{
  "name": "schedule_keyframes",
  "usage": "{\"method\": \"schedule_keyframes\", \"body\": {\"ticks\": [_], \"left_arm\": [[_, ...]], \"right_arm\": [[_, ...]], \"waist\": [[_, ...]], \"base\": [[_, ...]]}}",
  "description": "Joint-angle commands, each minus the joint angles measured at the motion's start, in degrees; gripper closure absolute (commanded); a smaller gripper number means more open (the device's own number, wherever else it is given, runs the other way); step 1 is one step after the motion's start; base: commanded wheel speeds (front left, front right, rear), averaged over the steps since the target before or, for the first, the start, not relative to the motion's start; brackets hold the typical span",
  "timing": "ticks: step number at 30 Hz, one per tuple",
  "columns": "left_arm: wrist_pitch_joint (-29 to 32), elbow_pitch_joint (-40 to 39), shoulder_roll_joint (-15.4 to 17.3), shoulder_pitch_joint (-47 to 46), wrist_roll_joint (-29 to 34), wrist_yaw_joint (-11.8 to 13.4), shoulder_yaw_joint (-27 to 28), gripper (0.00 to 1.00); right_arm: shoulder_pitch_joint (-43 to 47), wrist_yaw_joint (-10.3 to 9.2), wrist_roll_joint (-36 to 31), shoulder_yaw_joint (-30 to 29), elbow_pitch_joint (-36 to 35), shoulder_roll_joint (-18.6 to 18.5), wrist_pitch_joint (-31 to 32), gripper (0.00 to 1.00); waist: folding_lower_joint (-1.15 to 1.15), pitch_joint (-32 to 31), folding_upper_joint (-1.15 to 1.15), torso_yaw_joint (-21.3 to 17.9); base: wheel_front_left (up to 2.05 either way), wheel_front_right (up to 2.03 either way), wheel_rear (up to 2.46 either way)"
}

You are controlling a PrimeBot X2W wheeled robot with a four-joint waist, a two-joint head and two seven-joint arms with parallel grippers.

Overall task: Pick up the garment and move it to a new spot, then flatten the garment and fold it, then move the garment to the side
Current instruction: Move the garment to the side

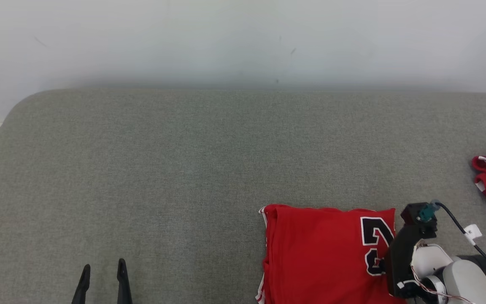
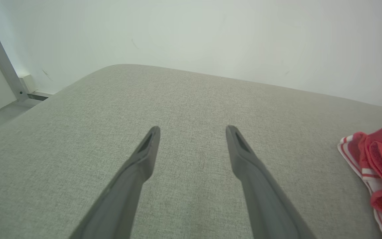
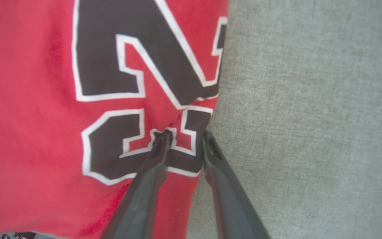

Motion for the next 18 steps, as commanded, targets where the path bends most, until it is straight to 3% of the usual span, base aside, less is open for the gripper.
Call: {"method": "schedule_keyframes", "body": {"ticks": [1, 8, 18], "left_arm": [[-0.16, -0.46, -0.04, -0.53, -0.16, 0.43, 0.47, 0.0], [-0.16, -1.88, -0.03, -0.95, -1.56, 0.99, 0.73, 0.0], [-0.16, -5.1, -0.04, -3.08, -2.39, 1.03, 0.3, 0.0]], "right_arm": [[-1.61, -0.12, 0.58, 2.71, 0.19, -1.95, -0.89, 1.0], [-8.46, -0.12, 1.38, 8.57, -0.85, -6.66, -1.66, 1.0], [-21.71, -0.12, 2.78, 11.86, -2.74, -12.23, 0.63, 1.0]], "waist": [[0.0, 0.56, 0.0, -0.58], [0.0, 1.43, 0.0, -3.03], [0.0, 4.83, 0.0, -10.77]], "base": [[0.0, 0.0, 0.0], [0.0, 0.0, 0.0], [0.0, 0.0, 0.0]]}}
